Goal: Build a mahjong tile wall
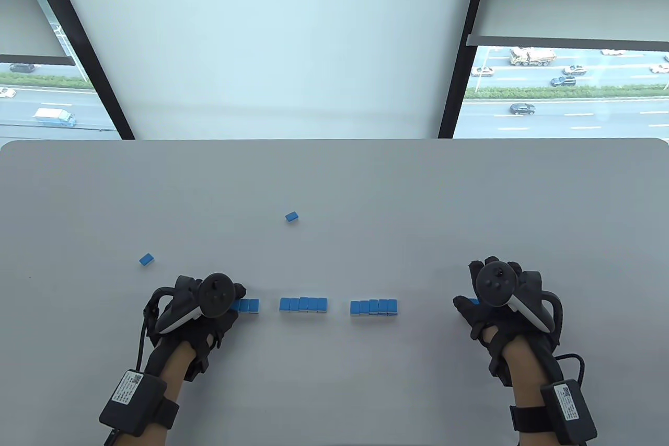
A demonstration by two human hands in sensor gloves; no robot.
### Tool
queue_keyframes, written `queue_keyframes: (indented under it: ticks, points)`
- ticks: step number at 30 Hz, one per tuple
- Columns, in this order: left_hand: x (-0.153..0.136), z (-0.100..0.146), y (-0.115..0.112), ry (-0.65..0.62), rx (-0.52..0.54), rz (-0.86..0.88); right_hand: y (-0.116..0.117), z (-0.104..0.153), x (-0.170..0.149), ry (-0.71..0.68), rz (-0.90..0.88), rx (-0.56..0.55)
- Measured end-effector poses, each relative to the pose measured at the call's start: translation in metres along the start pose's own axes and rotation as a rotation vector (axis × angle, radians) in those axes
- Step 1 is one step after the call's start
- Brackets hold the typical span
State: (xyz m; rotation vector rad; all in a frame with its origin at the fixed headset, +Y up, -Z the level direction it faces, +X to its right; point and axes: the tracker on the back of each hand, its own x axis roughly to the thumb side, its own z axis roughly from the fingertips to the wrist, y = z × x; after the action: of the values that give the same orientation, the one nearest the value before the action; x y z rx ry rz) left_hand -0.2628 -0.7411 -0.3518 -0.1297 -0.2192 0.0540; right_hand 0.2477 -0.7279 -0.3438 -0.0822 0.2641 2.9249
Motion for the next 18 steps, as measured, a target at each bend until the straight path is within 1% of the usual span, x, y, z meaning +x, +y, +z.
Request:
queue_keyframes:
  ticks: [10, 16, 18]
  points:
    - [-0.002, 0.001, 0.001, 0.002, -0.016, 0.026, -0.001, 0.0, 0.0, -0.005, -0.005, -0.006]
    - [-0.01, 0.007, 0.013, 0.011, 0.012, 0.079, -0.002, 0.0, -0.002, -0.005, -0.014, -0.017]
    - [-0.011, 0.01, 0.02, 0.01, 0.036, 0.105, -0.002, 0.0, -0.002, -0.004, -0.012, -0.018]
